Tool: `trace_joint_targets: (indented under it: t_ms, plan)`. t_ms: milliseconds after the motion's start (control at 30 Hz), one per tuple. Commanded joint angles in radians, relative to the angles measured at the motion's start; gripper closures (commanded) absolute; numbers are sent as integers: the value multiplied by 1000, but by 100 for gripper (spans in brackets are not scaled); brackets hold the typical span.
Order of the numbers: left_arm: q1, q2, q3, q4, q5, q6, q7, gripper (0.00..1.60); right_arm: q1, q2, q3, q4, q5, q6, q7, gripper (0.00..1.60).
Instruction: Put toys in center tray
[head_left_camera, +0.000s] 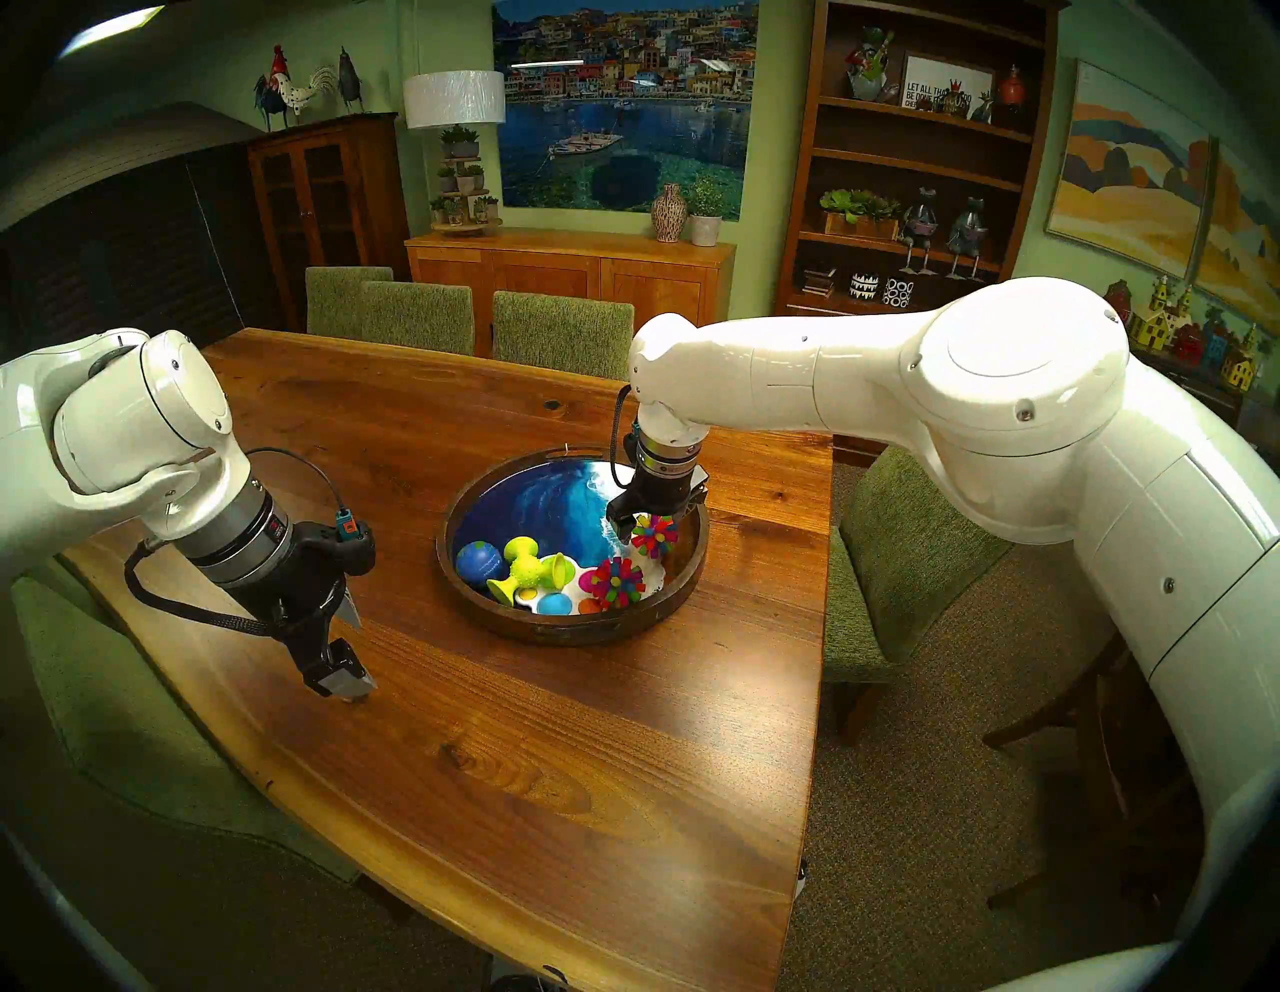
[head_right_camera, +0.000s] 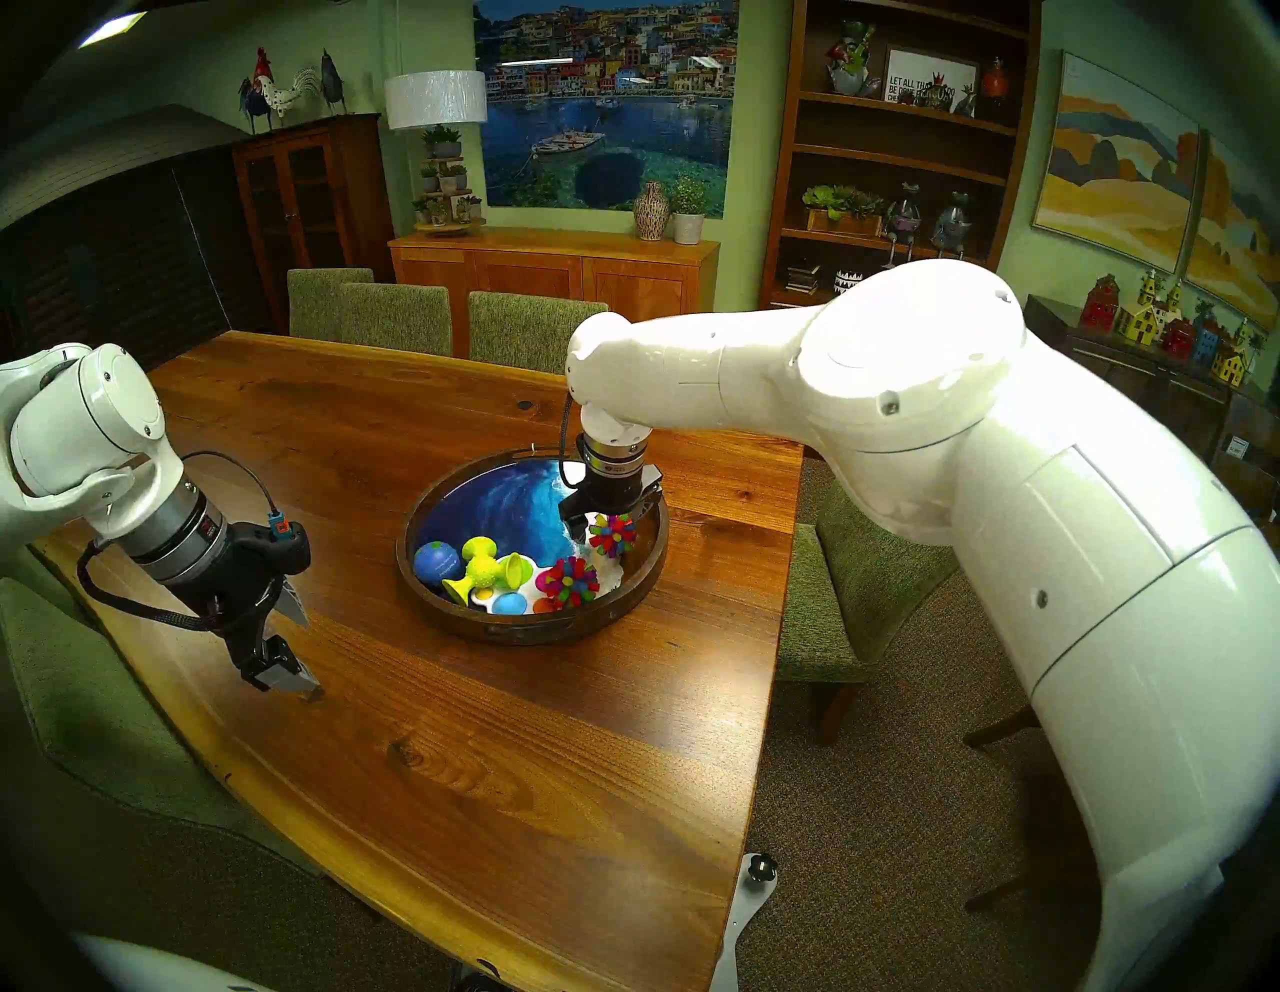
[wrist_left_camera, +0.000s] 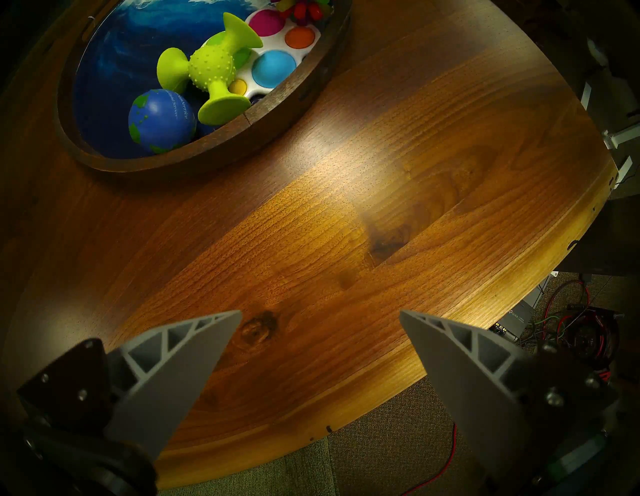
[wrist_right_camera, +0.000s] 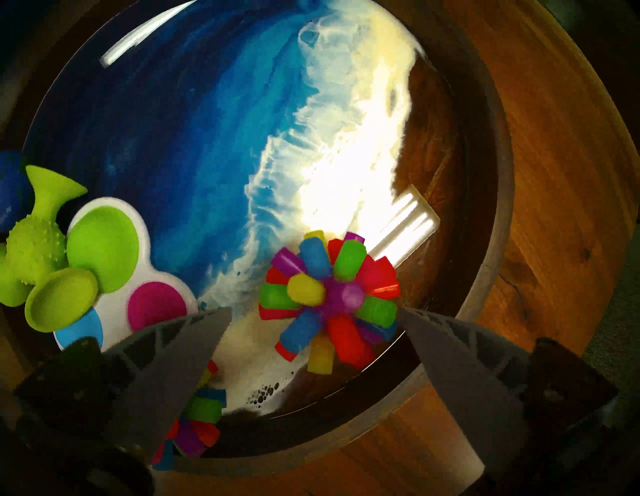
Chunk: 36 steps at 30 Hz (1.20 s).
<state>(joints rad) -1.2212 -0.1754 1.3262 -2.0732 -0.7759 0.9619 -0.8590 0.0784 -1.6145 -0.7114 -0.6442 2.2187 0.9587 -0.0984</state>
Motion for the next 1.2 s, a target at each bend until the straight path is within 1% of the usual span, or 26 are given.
trace_joint_targets:
  t_ms: [0, 100, 200, 267, 333, 367, 533, 567, 667, 767, 833, 867, 900, 933, 1167]
  plan:
    - [-33, -13, -11, -2, -1, -2, -11, 0, 82, -9, -17, 45, -37, 1, 67, 0]
    - [-36, -15, -8, -2, -2, -2, -10, 0, 114, 1, -33, 22, -47, 1, 98, 0]
    - [-38, -16, -6, -2, -3, -2, -10, 0, 139, 20, -35, -4, -56, 1, 126, 0]
    - [-38, -17, -4, -1, -4, -2, -9, 0, 138, 33, -25, -11, -65, 1, 134, 0]
    - [-38, -17, -3, -1, -5, -2, -8, 0, 164, 46, -36, -58, -65, 1, 148, 0]
    - [-38, -17, -2, -1, -5, -2, -8, 0, 155, 48, -29, -62, -73, 1, 147, 0]
    - [-37, -18, 0, 0, -7, -2, -5, 0, 206, 77, -47, -187, -74, 1, 168, 0]
    - [-36, -18, 1, 1, -8, -2, -5, 0, 202, 82, -39, -198, -76, 1, 169, 0]
    - [-34, -18, 2, 1, -9, -2, -3, 0, 232, 101, -42, -254, -76, 1, 176, 0]
    - [-33, -18, 3, 2, -9, -2, -2, 0, 234, 117, -30, -279, -82, 1, 173, 0]
    - [-32, -18, 4, 2, -10, -2, -1, 0, 263, 130, -32, -314, -84, 1, 173, 0]
    - [-32, -18, 5, 2, -10, -2, -1, 0, 291, 138, -39, -334, -84, 1, 174, 0]
    - [-32, -18, 5, 2, -10, -2, -1, 0, 291, 138, -39, -334, -84, 1, 174, 0]
    - [-31, -18, 5, 2, -10, -2, -1, 0, 269, 147, -26, -329, -88, 1, 172, 0]
    - [-31, -18, 7, 3, -11, -2, 0, 0, 318, 202, -15, -389, -98, 1, 169, 0]
